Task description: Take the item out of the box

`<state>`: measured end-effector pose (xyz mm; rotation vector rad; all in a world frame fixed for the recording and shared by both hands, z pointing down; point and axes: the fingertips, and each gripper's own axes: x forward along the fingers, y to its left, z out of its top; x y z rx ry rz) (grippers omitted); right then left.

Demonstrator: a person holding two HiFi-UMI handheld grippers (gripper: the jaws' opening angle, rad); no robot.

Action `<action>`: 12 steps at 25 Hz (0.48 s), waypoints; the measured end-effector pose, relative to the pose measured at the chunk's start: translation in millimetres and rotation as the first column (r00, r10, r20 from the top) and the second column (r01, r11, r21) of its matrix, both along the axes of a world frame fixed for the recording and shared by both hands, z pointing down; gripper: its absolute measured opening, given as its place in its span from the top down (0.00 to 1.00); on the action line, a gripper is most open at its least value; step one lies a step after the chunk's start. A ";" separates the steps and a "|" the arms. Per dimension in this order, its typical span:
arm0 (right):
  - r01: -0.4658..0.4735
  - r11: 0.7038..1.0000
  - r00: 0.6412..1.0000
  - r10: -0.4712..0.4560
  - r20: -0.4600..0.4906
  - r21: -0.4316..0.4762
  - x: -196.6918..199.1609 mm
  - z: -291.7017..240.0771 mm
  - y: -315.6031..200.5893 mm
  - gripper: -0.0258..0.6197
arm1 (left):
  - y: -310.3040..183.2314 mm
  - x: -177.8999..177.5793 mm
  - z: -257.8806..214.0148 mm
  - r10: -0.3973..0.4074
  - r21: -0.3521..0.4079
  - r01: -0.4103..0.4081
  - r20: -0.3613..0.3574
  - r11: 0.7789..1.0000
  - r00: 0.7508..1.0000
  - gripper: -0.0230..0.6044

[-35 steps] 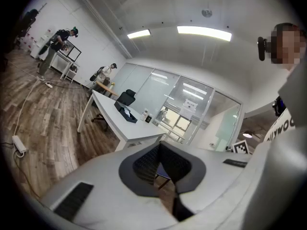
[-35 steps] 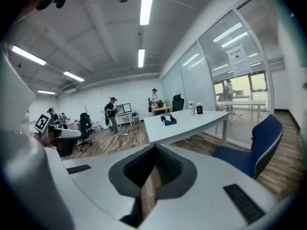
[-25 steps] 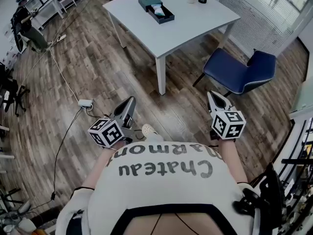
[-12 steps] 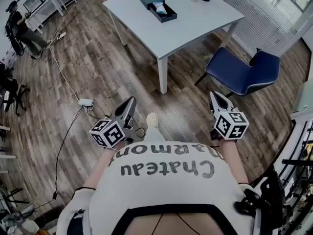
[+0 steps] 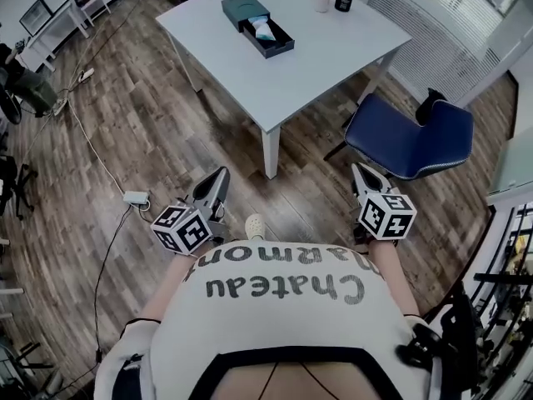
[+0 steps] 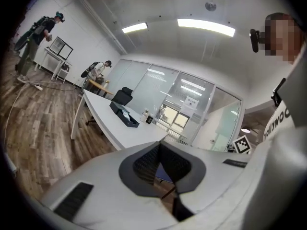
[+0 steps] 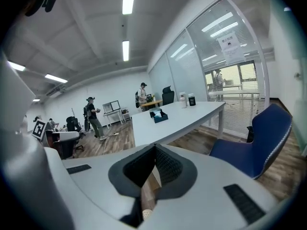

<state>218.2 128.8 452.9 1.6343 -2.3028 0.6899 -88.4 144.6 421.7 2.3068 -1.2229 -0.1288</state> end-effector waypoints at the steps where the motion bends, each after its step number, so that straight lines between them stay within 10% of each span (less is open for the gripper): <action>1: -0.004 1.000 1.000 0.004 -0.001 0.003 -2.9 -2.1 -11.4 0.96 | -12.5 -3.4 -2.8 0.005 0.007 -0.005 0.003 1.000 1.000 0.98; 12: -0.003 1.000 1.000 0.003 -0.014 0.024 -44.4 -13.9 -116.8 0.96 | -114.4 -42.2 -18.1 0.062 0.046 -0.060 -0.031 0.997 0.998 0.98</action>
